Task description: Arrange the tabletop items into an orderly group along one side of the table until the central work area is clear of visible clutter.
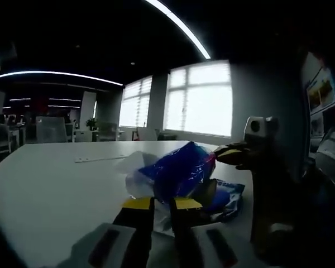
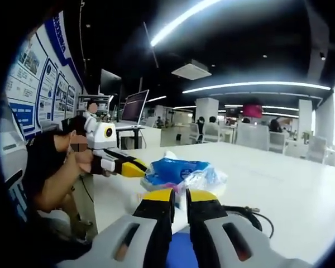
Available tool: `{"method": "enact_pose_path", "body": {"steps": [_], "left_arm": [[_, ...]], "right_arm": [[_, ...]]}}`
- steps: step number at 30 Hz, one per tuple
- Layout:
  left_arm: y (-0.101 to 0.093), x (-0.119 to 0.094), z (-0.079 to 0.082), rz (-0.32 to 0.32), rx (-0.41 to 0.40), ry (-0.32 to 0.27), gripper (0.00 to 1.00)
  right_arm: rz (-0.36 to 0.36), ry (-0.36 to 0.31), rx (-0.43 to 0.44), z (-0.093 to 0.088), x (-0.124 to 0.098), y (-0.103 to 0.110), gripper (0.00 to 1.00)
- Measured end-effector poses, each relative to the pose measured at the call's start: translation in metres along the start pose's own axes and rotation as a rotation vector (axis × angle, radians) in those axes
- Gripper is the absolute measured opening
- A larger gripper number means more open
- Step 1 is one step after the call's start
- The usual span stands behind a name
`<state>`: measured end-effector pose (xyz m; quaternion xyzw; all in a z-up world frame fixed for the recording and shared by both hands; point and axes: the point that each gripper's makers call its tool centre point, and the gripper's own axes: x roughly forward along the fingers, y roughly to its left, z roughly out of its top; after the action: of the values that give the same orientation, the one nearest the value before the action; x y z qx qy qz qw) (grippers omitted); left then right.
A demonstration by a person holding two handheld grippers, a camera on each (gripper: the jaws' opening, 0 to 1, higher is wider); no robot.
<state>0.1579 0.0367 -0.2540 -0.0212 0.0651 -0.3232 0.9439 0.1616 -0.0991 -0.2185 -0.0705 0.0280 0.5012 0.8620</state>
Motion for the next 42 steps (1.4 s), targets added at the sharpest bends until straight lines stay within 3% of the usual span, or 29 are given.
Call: {"method": "enact_pose_path", "body": {"steps": [9,14,23,36,42], "left_arm": [[0.002,-0.001,-0.001,-0.001,-0.012,-0.004,0.07],[0.004,-0.004,0.0,0.002,-0.012,-0.006,0.08],[0.004,-0.001,-0.001,-0.004,-0.014,-0.009,0.09],[0.0,0.002,0.0,-0.022,-0.004,-0.016,0.05],[-0.005,0.001,0.004,-0.027,0.069,-0.022,0.02]], "right_arm": [[-0.004,0.011,0.009,-0.003,0.0,-0.001,0.01],[-0.017,-0.002,0.022,-0.001,0.0,-0.005,0.15],[-0.014,-0.007,0.014,0.002,0.008,-0.003,0.21],[-0.033,0.02,0.004,-0.004,0.013,-0.005,0.11],[-0.039,0.014,0.013,-0.003,0.012,-0.005,0.05]]}}
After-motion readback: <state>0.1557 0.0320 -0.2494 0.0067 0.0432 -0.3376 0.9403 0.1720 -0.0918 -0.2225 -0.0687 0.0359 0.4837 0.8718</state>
